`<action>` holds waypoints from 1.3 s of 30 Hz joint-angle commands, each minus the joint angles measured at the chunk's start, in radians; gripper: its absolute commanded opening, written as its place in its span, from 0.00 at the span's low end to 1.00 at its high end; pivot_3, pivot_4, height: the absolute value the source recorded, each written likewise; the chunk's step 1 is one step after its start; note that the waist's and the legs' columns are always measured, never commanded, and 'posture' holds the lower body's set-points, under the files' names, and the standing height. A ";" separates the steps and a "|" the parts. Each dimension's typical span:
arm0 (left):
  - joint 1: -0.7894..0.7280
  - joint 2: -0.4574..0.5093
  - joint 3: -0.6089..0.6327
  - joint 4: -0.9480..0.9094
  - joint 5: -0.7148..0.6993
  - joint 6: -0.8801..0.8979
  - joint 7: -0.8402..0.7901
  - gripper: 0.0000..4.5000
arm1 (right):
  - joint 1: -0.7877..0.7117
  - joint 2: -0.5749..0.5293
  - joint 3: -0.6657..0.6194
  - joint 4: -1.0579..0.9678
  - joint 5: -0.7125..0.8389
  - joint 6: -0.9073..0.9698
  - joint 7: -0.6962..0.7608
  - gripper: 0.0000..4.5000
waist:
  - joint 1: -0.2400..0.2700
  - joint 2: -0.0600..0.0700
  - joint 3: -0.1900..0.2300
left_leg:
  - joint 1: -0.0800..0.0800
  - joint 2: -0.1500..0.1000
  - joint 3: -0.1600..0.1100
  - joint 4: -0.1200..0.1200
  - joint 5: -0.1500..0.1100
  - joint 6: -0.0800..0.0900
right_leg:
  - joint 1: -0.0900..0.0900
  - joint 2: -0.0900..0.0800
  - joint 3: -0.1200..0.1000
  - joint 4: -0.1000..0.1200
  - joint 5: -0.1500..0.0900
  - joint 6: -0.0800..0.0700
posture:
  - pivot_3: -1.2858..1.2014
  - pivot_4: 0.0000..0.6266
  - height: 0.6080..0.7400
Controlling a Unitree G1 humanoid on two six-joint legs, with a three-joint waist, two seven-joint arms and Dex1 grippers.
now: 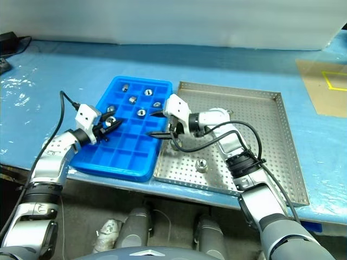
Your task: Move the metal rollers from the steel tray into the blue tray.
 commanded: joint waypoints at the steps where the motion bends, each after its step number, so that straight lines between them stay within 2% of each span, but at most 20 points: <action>1: -0.029 -0.007 -0.016 0.039 0.009 -0.049 0.002 0.39 | 0.012 -0.015 -0.022 -0.051 0.000 -0.003 -0.010 0.74 | 0.000 0.000 0.000 | 0.000 0.000 0.000 0.000 0.000 0.000 | 0.000 0.000 0.000 0.000 0.000 0.000 | 0.58 0.24 1.00; 6: -0.048 -0.016 -0.031 0.068 -0.006 -0.051 -0.029 0.39 | 0.027 -0.027 -0.028 -0.066 -0.001 0.005 -0.026 0.74 | -0.001 0.000 0.000 | 0.000 0.000 0.000 0.000 0.000 0.000 | 0.000 0.000 0.000 0.001 0.000 0.000 | 0.58 0.24 1.00; 12: -0.079 -0.016 -0.031 0.088 -0.020 -0.037 -0.054 0.82 | 0.040 -0.031 -0.028 -0.086 -0.002 0.012 -0.043 0.74 | -0.003 0.000 0.000 | 0.000 0.000 0.001 0.000 0.000 0.000 | 0.000 0.000 0.000 0.001 0.000 0.000 | 0.57 0.24 1.00; 17: -0.141 -0.036 0.003 0.050 -0.067 -0.030 -0.028 0.82 | 0.043 -0.035 -0.035 -0.089 0.003 0.016 -0.054 0.74 | -0.002 0.000 0.000 | 0.000 0.000 0.001 0.001 0.000 -0.001 | 0.000 0.000 0.000 0.001 0.000 0.000 | 0.56 0.24 1.00; 24: -0.284 -0.031 -0.002 0.058 -0.129 0.016 -0.098 0.82 | 0.051 -0.067 -0.063 -0.094 0.001 0.018 -0.075 0.74 | -0.005 0.000 0.000 | 0.000 0.000 0.002 0.001 0.001 -0.001 | 0.000 0.000 0.000 0.001 0.000 0.000 | 0.55 0.24 1.00; 29: -0.432 -0.048 -0.047 0.214 -0.096 -0.040 -0.165 0.82 | 0.073 -0.110 -0.133 -0.142 0.018 0.058 -0.127 0.74 | -0.008 0.000 0.000 | 0.000 -0.001 0.002 0.001 0.001 -0.001 | 0.000 0.000 0.000 0.001 0.000 0.000 | 0.51 0.24 1.00; 35: -0.599 -0.188 -0.105 0.494 -0.050 -0.157 -0.241 0.82 | 0.192 -0.225 -0.250 -0.288 0.025 0.138 -0.190 0.74 | -0.017 0.000 0.000 | 0.000 -0.002 0.002 0.003 -0.001 0.001 | 0.003 0.000 0.001 0.000 0.002 0.004 | 0.43 0.24 1.00; 39: -0.696 -0.293 -0.139 0.679 -0.007 -0.213 -0.285 0.82 | 0.314 -0.290 -0.355 -0.433 0.041 0.229 -0.257 0.74 | -0.055 -0.001 0.000 | -0.001 -0.002 0.002 0.005 -0.002 0.004 | 0.003 0.000 0.002 0.000 0.004 0.006 | 0.37 0.24 1.00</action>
